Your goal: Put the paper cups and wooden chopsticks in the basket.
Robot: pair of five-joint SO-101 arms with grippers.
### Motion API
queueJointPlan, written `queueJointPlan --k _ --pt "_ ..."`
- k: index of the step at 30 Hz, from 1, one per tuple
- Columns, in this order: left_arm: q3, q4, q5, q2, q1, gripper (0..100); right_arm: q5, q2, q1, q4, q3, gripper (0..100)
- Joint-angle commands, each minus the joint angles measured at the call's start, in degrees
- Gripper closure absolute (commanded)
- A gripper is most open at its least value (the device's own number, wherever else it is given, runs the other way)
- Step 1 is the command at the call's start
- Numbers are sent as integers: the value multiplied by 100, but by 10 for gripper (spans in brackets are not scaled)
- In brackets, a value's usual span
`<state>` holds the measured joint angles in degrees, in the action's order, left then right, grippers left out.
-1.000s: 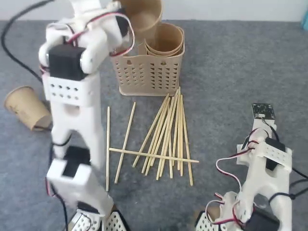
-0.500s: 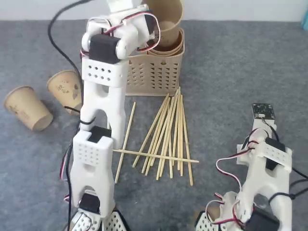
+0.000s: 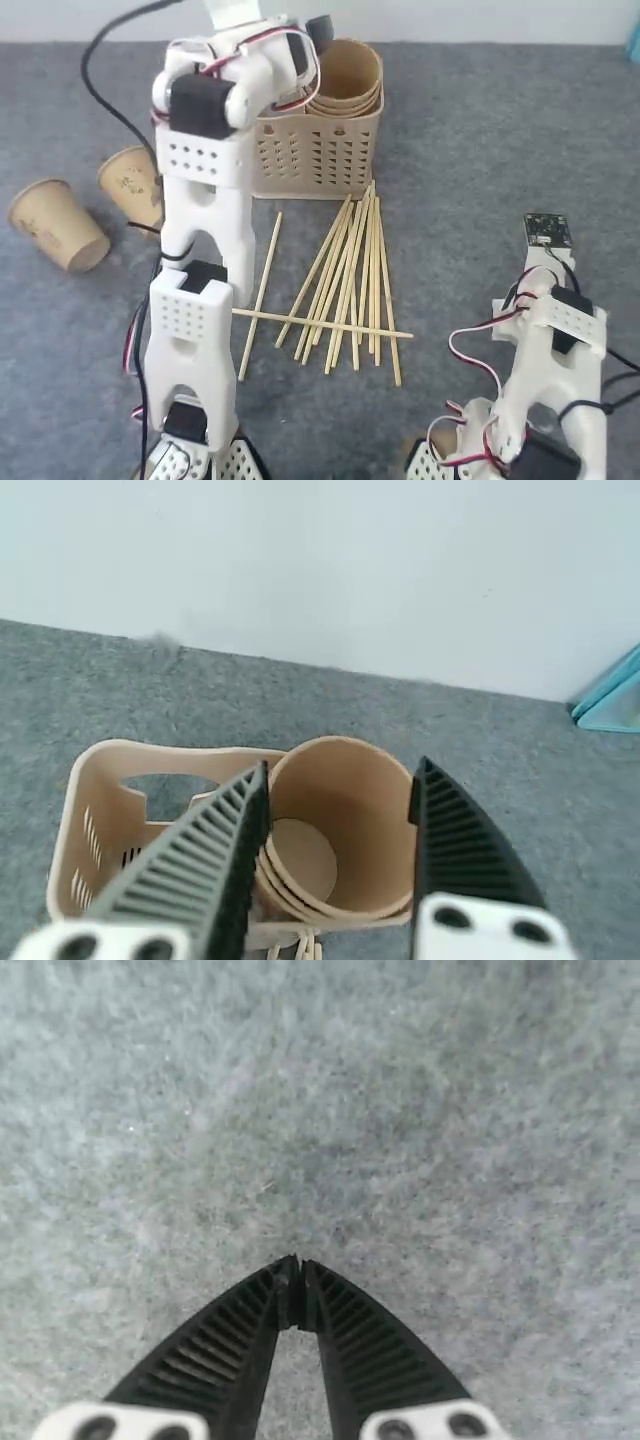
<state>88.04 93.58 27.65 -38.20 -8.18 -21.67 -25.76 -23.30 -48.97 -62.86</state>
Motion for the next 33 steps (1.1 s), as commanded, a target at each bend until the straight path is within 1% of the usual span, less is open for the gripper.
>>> queueJointPlan --k 1,4,11,13,15,19,24,28,33 --pt "857 519 35 105 185 772 -18 -198 -31 84 35 991" --pt "734 721 35 325 607 772 -18 -198 -31 75 35 991" --pt "418 721 35 536 2479 772 -18 -198 -31 75 35 991" --pt "198 721 26 598 2910 772 -26 -198 -31 84 35 991" --pt "-101 721 -229 695 3209 772 -26 -198 -31 92 35 991" --pt "-1156 721 -651 985 3508 773 -26 -198 -31 92 35 991" --pt "-2492 659 -791 1266 3508 773 -18 -198 -31 101 35 991" --pt "-2985 9 -782 1152 3534 773 -18 -198 -22 101 35 991" --pt "-3389 -800 -782 642 3666 773 -26 -198 -22 101 35 991"
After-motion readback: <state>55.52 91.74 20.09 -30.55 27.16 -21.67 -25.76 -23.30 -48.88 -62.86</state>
